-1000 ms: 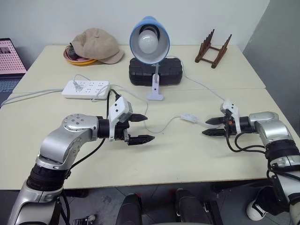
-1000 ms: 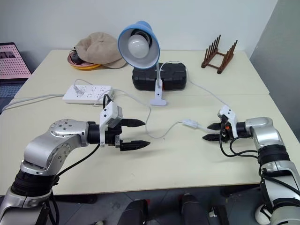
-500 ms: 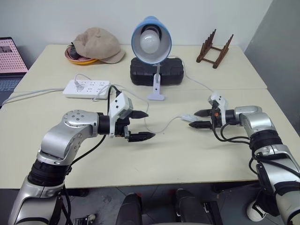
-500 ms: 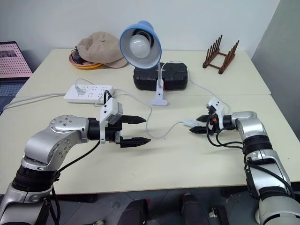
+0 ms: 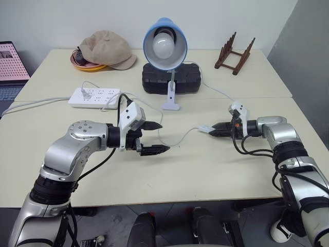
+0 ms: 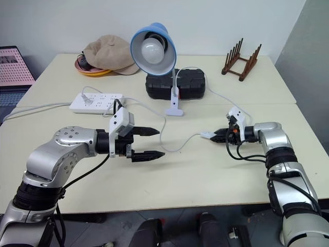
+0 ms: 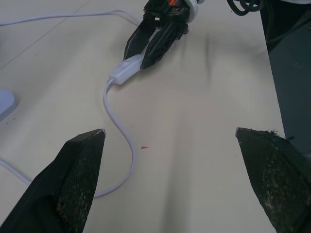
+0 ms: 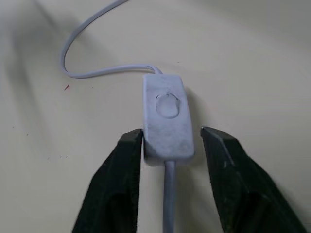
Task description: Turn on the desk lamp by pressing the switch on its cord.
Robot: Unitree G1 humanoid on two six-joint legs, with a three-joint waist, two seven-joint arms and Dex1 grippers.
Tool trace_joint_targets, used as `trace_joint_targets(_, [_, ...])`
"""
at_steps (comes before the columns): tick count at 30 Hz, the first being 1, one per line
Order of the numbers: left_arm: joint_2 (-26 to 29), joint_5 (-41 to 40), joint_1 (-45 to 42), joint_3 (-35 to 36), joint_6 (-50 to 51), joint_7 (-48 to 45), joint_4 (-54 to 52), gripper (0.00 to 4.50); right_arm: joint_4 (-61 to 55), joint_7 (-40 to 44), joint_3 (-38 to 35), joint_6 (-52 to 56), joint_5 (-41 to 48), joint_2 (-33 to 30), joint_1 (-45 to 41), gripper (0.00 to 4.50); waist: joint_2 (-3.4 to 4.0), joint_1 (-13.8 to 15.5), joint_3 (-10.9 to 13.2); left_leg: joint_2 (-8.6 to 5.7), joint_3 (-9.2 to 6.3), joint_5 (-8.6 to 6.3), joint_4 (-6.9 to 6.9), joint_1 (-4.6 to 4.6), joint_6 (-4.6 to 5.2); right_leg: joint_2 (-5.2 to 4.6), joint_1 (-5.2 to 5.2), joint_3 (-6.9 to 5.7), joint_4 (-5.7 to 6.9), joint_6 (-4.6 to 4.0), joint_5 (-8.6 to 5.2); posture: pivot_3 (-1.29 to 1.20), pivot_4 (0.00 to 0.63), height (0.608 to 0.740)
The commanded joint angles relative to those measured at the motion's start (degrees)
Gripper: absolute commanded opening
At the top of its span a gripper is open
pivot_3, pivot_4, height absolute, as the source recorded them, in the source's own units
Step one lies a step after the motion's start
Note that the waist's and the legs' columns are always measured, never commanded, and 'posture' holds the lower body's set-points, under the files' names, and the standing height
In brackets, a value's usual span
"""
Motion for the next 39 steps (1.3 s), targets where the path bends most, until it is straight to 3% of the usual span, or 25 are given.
trace_joint_targets(1, [0.38, -0.46, -0.6, 0.9, -0.38, 0.16, -1.78, 4.5, 0.03, 0.98, -0.94, -0.95, 0.23, -0.21, -1.49, 1.07, 0.0, 0.0, 0.0, 0.0, 0.0, 0.0, 0.0, 0.0, 0.0, 0.0, 0.0, 0.0, 0.0, 0.0, 0.0, 0.0, 0.15, 0.74])
trace_joint_targets(6, [0.43, -0.47, -0.13, 1.03, -0.46, 0.33, -2.08, 4.5, -0.82, 1.63, -0.7, -1.08, 0.1, -0.5, -1.07, 1.06, 0.0, 0.0, 0.0, 0.0, 0.0, 0.0, 0.0, 0.0, 0.0, 0.0, 0.0, 0.0, 0.0, 0.0, 0.0, 0.0, 0.15, 0.74])
trace_joint_targets(9, [0.54, -2.64, 0.87, 3.01, 2.11, 1.43, -3.45, 4.5, -8.83, -0.26, -1.29, -2.6, 0.34, -1.15, 0.77, 1.06, 0.02, 0.0, 0.01, 0.0, 0.0, 0.0, 0.0, 0.0, 0.0, 0.0, 0.0, 0.0, 0.0, 0.0, 0.0, 0.0, 0.15, 0.74])
trace_joint_targets(14, [-1.74, -16.78, 3.55, 12.16, 17.56, 8.47, -7.69, 4.5, -26.81, -10.49, -3.27, -6.28, 0.04, 0.31, 6.76, 1.06, 0.02, -0.09, 0.01, 0.04, -0.04, 0.0, -0.03, -0.03, 0.0, 0.01, -0.07, -0.03, 0.05, 0.08, -0.05, 0.0, 0.15, 0.74])
trace_joint_targets(18, [-10.65, -37.22, 6.81, 21.05, 29.82, 24.55, -10.13, 4.5, -44.1, -18.55, -2.29, -14.66, -2.83, 2.22, 16.67, 1.06, -0.01, 0.17, -0.04, 0.03, -0.07, -0.01, 0.01, -0.03, -0.01, -0.02, 0.0, -0.04, 0.07, 0.15, -0.09, 0.0, 0.15, 0.74])
trace_joint_targets(21, [-16.03, -42.75, 7.29, 22.41, 29.9, 34.05, -9.81, 4.5, -48.61, -21.72, -2.28, -17.42, -3.26, 3.59, 20.42, 1.06, -0.01, 0.45, -0.03, 0.0, -0.12, -0.02, 0.03, -0.03, -0.02, -0.06, 0.04, -0.06, 0.06, 0.21, -0.11, 0.0, 0.15, 0.74])
trace_joint_targets(27, [-19.74, -40.45, 5.84, 18.78, 27.28, 40.13, -7.47, 4.5, -54.3, -23.34, -1.94, -19.14, -1.63, 4.47, 23.5, 1.06, -0.02, 0.49, -0.04, -0.05, -0.1, 0.0, 0.13, 0.45, -0.03, -0.04, 0.49, -0.01, 0.06, 0.17, -0.03, 0.0, 0.15, 0.74])
trace_joint_targets(39, [-21.54, -38.39, 1.25, 15.72, 23.61, 38.21, 0.23, 4.5, -57.97, -22.74, -0.68, -22.38, -1.11, 3.08, 25.01, 1.06, -0.02, 0.54, -0.04, -0.03, -0.07, 0.0, 0.0, 0.51, -0.03, -0.01, 0.5, 0.01, -0.02, 0.06, -0.07, 0.0, 0.15, 0.74])
